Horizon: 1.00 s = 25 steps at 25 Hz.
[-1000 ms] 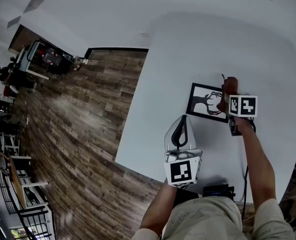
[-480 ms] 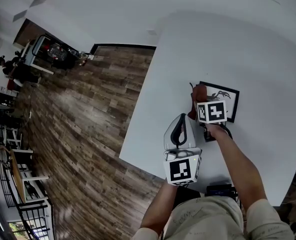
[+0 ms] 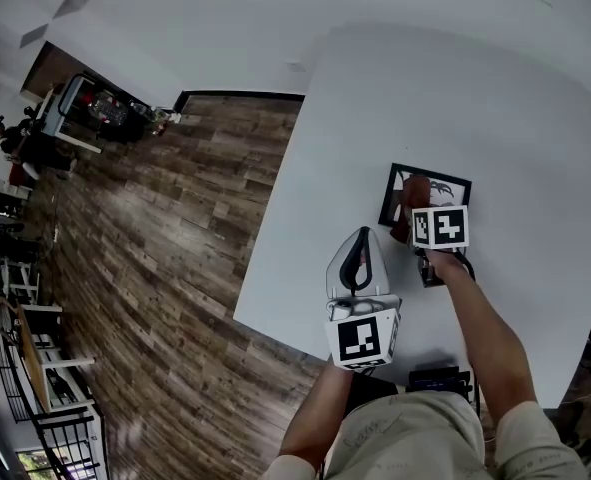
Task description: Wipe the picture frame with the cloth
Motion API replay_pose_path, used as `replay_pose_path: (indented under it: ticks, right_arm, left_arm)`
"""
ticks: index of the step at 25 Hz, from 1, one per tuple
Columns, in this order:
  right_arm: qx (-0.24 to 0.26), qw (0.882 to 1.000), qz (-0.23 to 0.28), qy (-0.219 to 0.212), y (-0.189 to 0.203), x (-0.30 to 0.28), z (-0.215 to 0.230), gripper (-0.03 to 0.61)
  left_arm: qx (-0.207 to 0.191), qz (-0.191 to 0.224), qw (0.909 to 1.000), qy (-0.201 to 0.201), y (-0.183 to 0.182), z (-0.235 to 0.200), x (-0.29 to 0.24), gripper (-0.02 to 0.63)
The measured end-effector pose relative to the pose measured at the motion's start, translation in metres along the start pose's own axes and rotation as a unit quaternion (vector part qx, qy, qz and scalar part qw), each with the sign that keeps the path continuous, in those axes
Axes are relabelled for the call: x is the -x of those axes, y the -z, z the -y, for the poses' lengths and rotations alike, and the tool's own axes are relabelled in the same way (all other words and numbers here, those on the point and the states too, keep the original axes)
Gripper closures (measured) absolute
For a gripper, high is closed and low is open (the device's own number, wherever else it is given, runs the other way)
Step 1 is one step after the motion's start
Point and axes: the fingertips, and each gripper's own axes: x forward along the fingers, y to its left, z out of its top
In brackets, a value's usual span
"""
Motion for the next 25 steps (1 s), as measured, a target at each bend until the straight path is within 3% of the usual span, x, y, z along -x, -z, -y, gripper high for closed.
replay_pose_path:
  ticks: [15,25]
  right_arm:
    - [-0.012,0.996,0.008,0.092,0.026,0.071,0.101,0.480]
    - [-0.024,0.995,0.012,0.099,0.033,0.077,0.113,0.480]
  left_arm:
    - [0.002,0.000,0.9998,0.021,-0.001,0.024,-0.004,0.613]
    - [0.000,0.007,0.9997,0.025,-0.003,0.029,-0.001,0.613]
